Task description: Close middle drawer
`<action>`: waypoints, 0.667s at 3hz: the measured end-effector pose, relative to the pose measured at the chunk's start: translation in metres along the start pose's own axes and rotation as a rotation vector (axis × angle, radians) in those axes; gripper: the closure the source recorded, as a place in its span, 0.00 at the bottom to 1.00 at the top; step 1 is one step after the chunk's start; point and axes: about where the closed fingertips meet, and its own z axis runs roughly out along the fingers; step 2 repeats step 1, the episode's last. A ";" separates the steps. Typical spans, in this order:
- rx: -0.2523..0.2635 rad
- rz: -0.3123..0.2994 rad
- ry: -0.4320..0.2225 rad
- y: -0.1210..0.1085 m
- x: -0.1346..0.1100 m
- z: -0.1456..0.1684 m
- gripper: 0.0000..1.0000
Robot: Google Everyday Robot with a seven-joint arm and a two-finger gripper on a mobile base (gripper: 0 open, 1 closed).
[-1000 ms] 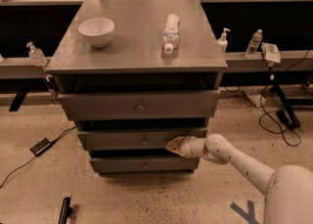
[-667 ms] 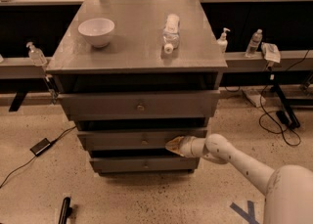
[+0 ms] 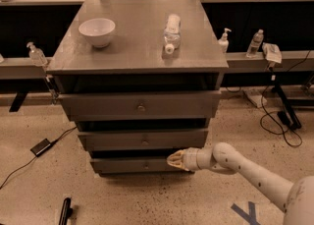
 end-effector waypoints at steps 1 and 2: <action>-0.008 0.001 -0.004 0.005 0.000 -0.001 1.00; -0.008 0.001 -0.004 0.005 0.000 -0.001 1.00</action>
Offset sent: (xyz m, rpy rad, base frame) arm 0.0000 0.0000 0.0000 0.0000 0.0000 0.0000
